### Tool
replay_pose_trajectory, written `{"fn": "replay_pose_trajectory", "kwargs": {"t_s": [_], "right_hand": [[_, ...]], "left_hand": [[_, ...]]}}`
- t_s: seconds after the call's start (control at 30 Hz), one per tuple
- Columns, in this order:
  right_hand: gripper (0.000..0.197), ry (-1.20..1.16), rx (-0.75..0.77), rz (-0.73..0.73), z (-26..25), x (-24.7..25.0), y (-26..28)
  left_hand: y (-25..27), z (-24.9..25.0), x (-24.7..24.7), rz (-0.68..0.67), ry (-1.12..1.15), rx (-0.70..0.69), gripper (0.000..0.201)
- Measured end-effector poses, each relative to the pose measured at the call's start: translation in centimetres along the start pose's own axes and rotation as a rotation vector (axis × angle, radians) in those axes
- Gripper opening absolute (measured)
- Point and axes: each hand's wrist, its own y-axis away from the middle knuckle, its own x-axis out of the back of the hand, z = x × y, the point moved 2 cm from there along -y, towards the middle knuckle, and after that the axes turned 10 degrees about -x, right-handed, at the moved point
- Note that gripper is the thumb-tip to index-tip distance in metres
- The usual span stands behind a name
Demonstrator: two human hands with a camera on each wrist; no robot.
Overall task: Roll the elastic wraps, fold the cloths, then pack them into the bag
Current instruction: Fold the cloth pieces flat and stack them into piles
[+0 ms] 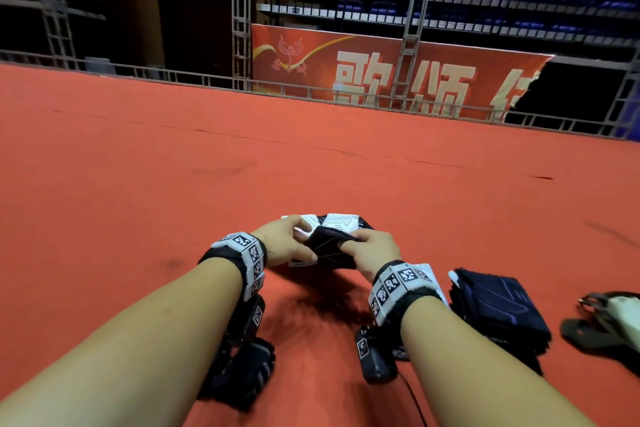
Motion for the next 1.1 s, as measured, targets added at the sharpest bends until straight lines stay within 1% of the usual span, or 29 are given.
{"fn": "replay_pose_trajectory", "kwargs": {"t_s": [0.03, 0.07, 0.1, 0.13, 0.2, 0.27, 0.3, 0.33, 0.37, 0.4, 0.43, 0.5, 0.6, 0.67, 0.77, 0.83, 0.87, 0.9, 0.93, 0.97, 1.0, 1.03, 1.1], "right_hand": [[0.019, -0.086, 0.019, -0.047, -0.5, 0.9, 0.6], [0.014, -0.145, 0.037, -0.084, -0.8, 1.8, 1.1], [0.007, -0.189, 0.055, -0.104, -1.2, 2.7, 1.5], [0.002, -0.229, 0.068, -0.106, -1.3, 3.4, 1.8], [0.012, -0.337, 0.054, -0.09, -1.4, 4.7, 2.3], [0.025, -0.481, 0.005, -0.087, -1.7, 5.9, 3.3], [0.03, -0.544, -0.017, -0.099, -1.7, 6.6, 3.9], [0.031, -0.591, -0.043, -0.129, -1.6, 7.1, 4.5], [0.026, -0.62, -0.071, -0.183, -1.4, 7.6, 5.2], [0.019, -0.619, -0.094, -0.252, -1.1, 7.9, 6.1], [0.017, -0.595, -0.117, -0.312, -0.7, 8.2, 6.9], [0.023, -0.506, -0.147, -0.366, 0.8, 8.0, 8.1], [0.023, -0.382, -0.14, -0.292, 3.0, 7.7, 8.9], [0.024, -0.348, -0.107, -0.289, 3.8, 7.7, 9.7], [0.023, -0.281, -0.077, -0.283, 4.8, 7.8, 11.1], [0.023, -0.238, -0.118, -0.284, 5.9, 7.4, 11.2], [0.026, -0.206, -0.164, -0.299, 6.6, 6.9, 11.1], [0.03, -0.12, -0.202, -0.302, 7.7, 6.5, 11.0], [0.031, 0.029, -0.202, -0.287, 8.8, 6.3, 11.0], [0.03, 0.193, -0.176, -0.254, 9.9, 6.2, 11.1], [0.029, 0.274, -0.157, -0.23, 11.2, 5.9, 11.0], [0.029, 0.305, -0.136, -0.242, 12.2, 5.7, 11.4], [0.031, 0.327, -0.104, -0.315, 13.2, 5.2, 12.1]], "left_hand": [[0.3, 0.5, -0.2, -0.02, -0.028, -0.012, 0.047], [0.5, 1.1, -0.4, -0.035, -0.069, -0.031, 0.04], [0.8, 1.7, -0.5, -0.046, -0.096, -0.043, 0.033], [1.0, 2.2, -0.6, -0.059, -0.07, -0.057, 0.03], [1.4, 3.3, -0.9, -0.068, 0.081, -0.067, 0.025], [2.1, 4.5, -0.9, -0.028, 0.187, -0.073, 0.013], [2.6, 5.3, -1.0, -0.003, 0.241, -0.069, 0.012], [3.0, 6.0, -1.1, 0.015, 0.305, -0.074, 0.013], [3.5, 6.6, -1.2, 0.023, 0.367, -0.073, 0.015], [4.0, 7.0, -1.4, 0.033, 0.436, -0.073, 0.017], [4.6, 7.5, -1.6, 0.043, 0.487, -0.074, 0.018], [5.7, 7.8, -2.2, 0.064, 0.536, -0.065, 0.019], [7.6, 7.8, -3.7, 0.076, 0.566, -0.033, 0.021], [9.0, 7.6, -4.9, 0.06, 0.588, 0.001, 0.023], [10.4, 6.9, -6.0, 0.033, 0.568, 0.064, 0.017], [10.9, 6.1, -6.5, 0.023, 0.516, 0.12, 0.011], [11.1, 5.7, -6.8, 0.019, 0.427, 0.157, 0.012], [11.2, 5.0, -7.3, 0.005, 0.272, 0.18, 0.017], [11.5, 4.4, -7.8, -0.022, 0.077, 0.185, 0.022], [11.8, 3.8, -8.3, -0.058, -0.096, 0.169, 0.027], [12.0, 3.4, -8.7, -0.095, -0.222, 0.136, 0.03], [12.3, 3.0, -9.1, -0.135, -0.291, 0.095, 0.029], [12.5, 2.3, -9.8, -0.242, -0.367, 0.028, 0.025]]}}
